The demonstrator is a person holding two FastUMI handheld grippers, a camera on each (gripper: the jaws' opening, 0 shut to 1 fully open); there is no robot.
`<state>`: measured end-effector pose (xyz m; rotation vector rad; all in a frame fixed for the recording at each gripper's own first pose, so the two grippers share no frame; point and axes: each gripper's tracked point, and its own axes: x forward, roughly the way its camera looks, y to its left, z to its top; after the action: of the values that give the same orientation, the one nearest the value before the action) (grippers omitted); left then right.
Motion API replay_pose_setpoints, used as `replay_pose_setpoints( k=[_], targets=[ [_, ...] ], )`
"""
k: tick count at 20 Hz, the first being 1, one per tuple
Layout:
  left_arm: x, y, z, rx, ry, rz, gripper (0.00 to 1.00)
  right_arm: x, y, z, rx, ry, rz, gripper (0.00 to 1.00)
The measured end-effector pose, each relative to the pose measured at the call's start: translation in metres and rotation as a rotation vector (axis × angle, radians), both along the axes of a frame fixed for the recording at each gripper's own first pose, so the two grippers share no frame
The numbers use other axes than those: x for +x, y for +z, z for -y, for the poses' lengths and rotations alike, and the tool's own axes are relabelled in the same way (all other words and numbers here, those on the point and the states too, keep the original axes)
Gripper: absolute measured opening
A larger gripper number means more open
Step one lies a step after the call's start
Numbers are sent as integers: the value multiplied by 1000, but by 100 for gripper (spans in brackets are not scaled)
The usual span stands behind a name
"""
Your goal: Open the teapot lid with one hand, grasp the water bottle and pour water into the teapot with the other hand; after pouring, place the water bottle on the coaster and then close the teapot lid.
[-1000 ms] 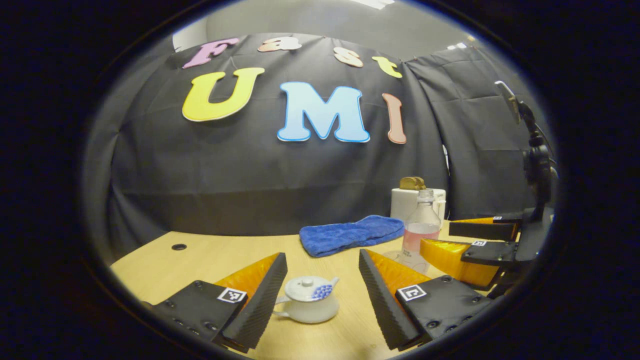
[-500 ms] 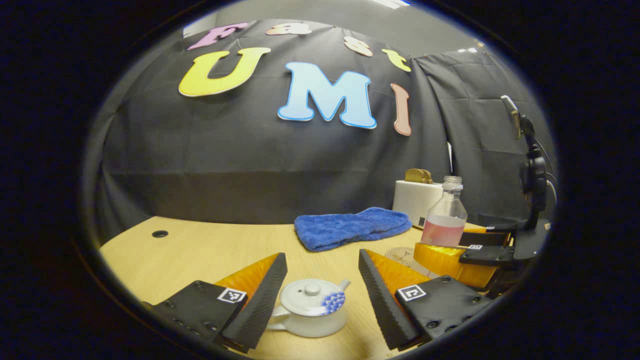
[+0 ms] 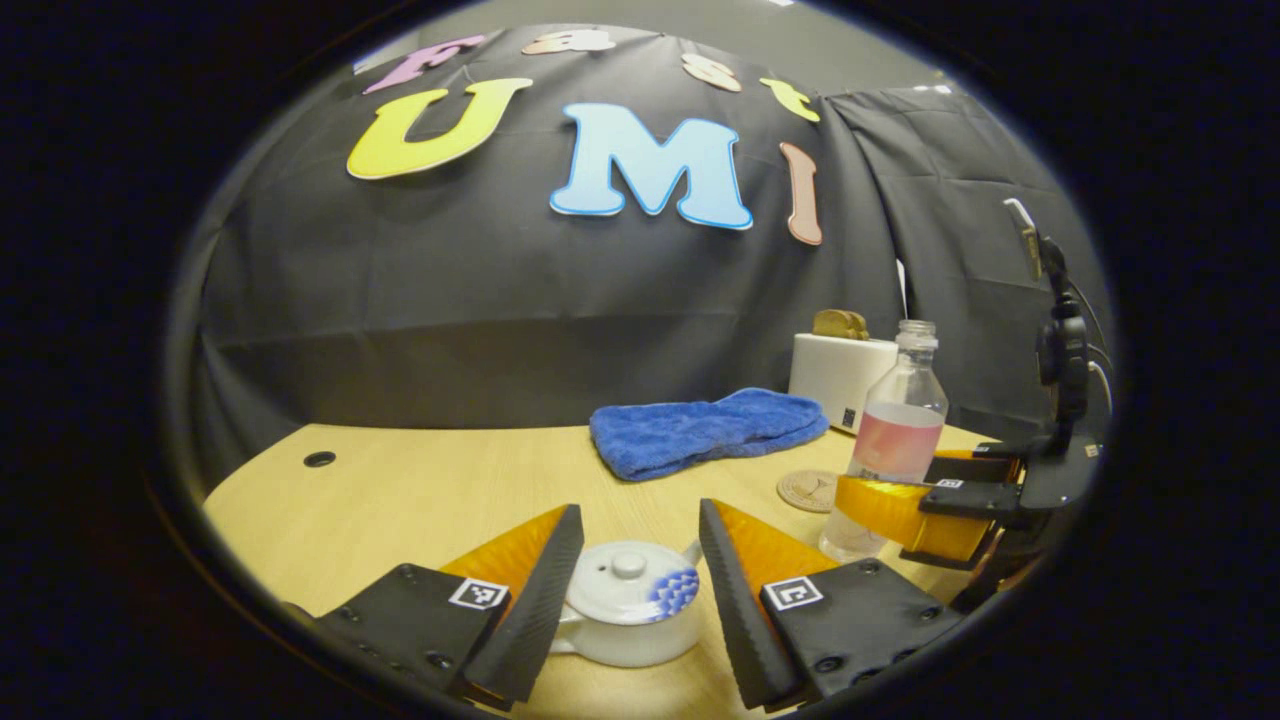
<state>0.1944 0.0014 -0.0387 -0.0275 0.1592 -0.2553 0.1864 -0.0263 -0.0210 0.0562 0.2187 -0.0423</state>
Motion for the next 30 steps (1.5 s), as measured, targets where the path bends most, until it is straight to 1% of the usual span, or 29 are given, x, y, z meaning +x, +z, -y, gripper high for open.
replay_pose_setpoints(
  k=[3,6,7,8,9,11,12,13,14,15,17,20,21,24,25,26,27,30],
  targets=[
    [-1,2,-7,5,22,4,46,0,0,-4,-47,9,0,94],
    [-2,3,-6,16,22,0,35,0,-1,-8,-51,17,-1,94],
    [-1,0,-6,15,26,9,34,-5,4,-7,-42,14,-3,94],
    [-6,6,-5,11,37,7,28,-1,-1,-8,-35,16,-3,81],
    [-4,3,-7,23,40,2,22,-1,0,-8,-34,16,-4,77],
    [-2,4,-8,14,44,4,23,0,-1,-7,-41,10,-5,77],
    [-5,4,-7,10,33,7,23,0,-1,-7,-43,8,-6,77],
    [-5,7,-7,-12,24,12,13,-1,-1,-6,-43,5,-8,77],
    [-5,5,-7,-29,20,14,14,0,-1,-7,-45,5,-9,78],
    [-6,8,-7,-38,16,20,14,-1,-1,-7,-50,3,-9,75],
    [-6,10,-9,-38,22,24,14,-1,0,-7,-61,1,-7,75],
    [-11,26,-13,-58,32,67,12,-1,0,-7,-74,3,-4,76],
    [-12,33,-17,-66,38,85,14,-1,0,-6,-79,-1,-5,76],
    [-18,47,-30,-91,57,129,14,-3,1,-5,-113,-11,0,76],
    [-19,52,-35,-94,65,140,12,-3,2,-5,-126,-10,3,76],
    [-19,55,-41,-94,76,145,14,-3,2,-6,-139,-9,6,75],
    [-19,57,-48,-103,84,148,12,-4,3,-7,-153,-7,9,75],
    [-16,53,-73,-143,122,121,14,-7,5,-11,-212,-6,20,76]
  ],
)
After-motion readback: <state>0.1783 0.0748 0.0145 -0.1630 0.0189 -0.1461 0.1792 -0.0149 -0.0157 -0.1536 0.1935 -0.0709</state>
